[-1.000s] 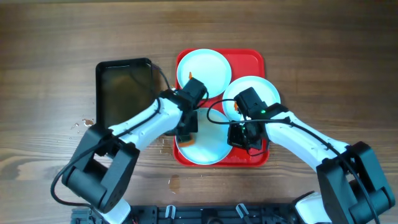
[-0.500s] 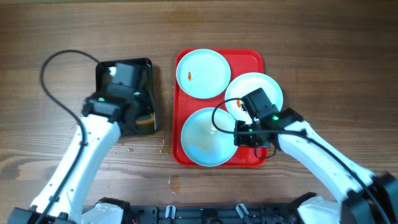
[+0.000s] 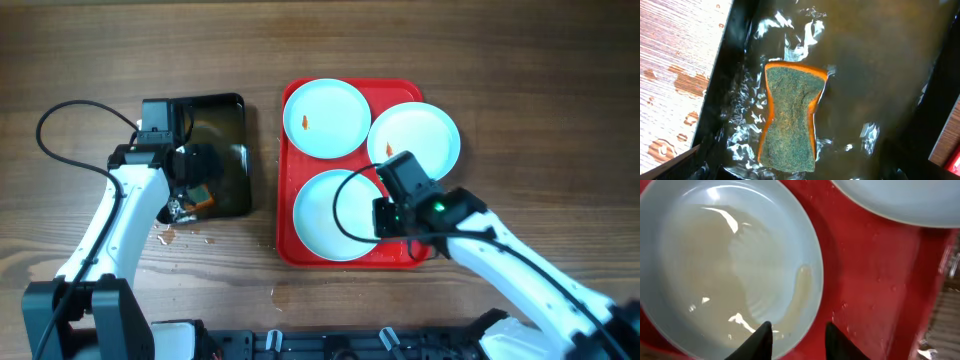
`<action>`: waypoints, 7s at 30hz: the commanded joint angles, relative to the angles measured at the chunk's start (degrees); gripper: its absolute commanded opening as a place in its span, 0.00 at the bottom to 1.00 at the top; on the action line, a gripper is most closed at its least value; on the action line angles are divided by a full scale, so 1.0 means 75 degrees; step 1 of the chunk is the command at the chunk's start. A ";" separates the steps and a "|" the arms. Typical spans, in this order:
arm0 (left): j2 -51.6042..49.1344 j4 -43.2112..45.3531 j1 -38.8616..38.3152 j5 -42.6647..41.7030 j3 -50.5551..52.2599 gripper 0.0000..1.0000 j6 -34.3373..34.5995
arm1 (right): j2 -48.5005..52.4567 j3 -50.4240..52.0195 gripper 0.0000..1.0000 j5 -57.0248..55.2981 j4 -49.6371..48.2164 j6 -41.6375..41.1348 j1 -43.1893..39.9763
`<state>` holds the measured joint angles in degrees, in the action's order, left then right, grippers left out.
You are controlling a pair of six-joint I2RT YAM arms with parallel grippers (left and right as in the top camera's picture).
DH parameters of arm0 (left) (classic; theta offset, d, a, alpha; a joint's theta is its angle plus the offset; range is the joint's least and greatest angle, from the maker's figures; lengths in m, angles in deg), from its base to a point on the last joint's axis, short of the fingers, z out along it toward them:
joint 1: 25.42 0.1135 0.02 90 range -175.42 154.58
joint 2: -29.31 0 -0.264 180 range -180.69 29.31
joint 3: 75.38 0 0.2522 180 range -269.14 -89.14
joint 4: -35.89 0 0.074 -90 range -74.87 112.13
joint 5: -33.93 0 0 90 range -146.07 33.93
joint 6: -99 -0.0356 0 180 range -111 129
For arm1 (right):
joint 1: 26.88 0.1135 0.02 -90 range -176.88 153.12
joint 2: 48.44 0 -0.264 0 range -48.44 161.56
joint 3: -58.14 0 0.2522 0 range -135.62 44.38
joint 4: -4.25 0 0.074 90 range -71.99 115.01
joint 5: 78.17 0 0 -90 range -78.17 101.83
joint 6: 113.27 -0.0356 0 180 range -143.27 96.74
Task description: Clean dirty plates on tray and stack at the side
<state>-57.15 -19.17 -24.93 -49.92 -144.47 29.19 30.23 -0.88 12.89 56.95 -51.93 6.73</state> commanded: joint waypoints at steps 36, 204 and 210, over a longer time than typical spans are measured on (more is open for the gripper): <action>-0.0047 0.0023 0.0035 -0.0076 0.0032 1.00 -0.0041 | -0.1262 -0.0781 0.04 -0.9804 -0.1510 0.5007 0.4132; -0.1483 0.1227 -0.0638 -0.0140 0.0542 0.43 0.0341 | 0.2439 -0.0399 0.04 0.1472 -0.0691 0.1996 -0.2661; -0.1087 0.0577 -0.0580 -0.0612 0.0096 0.04 -0.0015 | 0.2439 -0.0399 0.04 0.1478 -0.0685 0.1996 -0.2661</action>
<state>-67.55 -8.97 -29.54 -53.62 -140.34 31.85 47.39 -4.53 25.15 51.01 -36.87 -13.31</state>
